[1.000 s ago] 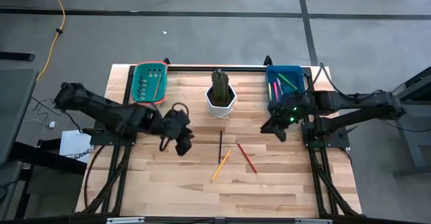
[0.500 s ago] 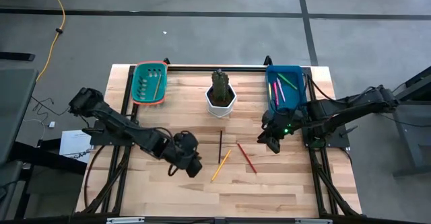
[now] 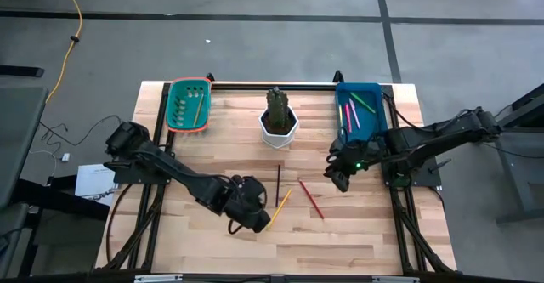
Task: Sort pens & pencils
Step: Put the red pencil into the green bin
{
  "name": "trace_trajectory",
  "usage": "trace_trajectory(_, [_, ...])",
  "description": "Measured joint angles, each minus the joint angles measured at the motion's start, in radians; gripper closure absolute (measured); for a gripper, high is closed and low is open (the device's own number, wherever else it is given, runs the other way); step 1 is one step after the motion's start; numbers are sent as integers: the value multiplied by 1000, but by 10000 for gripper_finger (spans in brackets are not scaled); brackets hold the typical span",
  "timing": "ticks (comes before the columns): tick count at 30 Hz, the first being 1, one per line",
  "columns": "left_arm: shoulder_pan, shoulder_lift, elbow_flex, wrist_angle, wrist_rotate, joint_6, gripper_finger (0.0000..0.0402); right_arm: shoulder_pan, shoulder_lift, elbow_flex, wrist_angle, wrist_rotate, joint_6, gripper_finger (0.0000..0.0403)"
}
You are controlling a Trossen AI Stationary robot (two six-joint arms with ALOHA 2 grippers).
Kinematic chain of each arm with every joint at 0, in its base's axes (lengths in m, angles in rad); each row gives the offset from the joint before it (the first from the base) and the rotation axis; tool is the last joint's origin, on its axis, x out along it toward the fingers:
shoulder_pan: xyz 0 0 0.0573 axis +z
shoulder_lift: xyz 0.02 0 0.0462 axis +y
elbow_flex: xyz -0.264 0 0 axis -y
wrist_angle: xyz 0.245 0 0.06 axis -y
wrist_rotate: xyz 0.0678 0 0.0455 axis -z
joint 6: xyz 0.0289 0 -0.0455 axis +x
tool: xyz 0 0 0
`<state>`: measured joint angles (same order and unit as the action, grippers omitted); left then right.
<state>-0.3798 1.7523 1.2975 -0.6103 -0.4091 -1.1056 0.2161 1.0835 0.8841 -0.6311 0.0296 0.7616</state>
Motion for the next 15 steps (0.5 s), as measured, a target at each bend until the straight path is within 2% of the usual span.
trace_trajectory(6, [11,74,104,-140,-15,-87,307,0,41,1,-61,52,-5,313])
trace_trajectory(8, [28,107,143,-106,-21,-100,307,0,54,1,-90,76,-34,313])
trace_trajectory(10, [45,137,170,-165,-21,-100,307,-1,65,1,-90,86,-61,313])
trace_trajectory(12, [63,171,211,-124,-5,-106,307,-1,65,0,-88,87,-87,313])
trace_trajectory(14, [78,181,226,-172,-6,-101,307,-1,69,2,-61,93,-113,313])
trace_trajectory(15, [88,201,248,-135,-8,-108,307,-1,69,1,-70,93,-131,313])
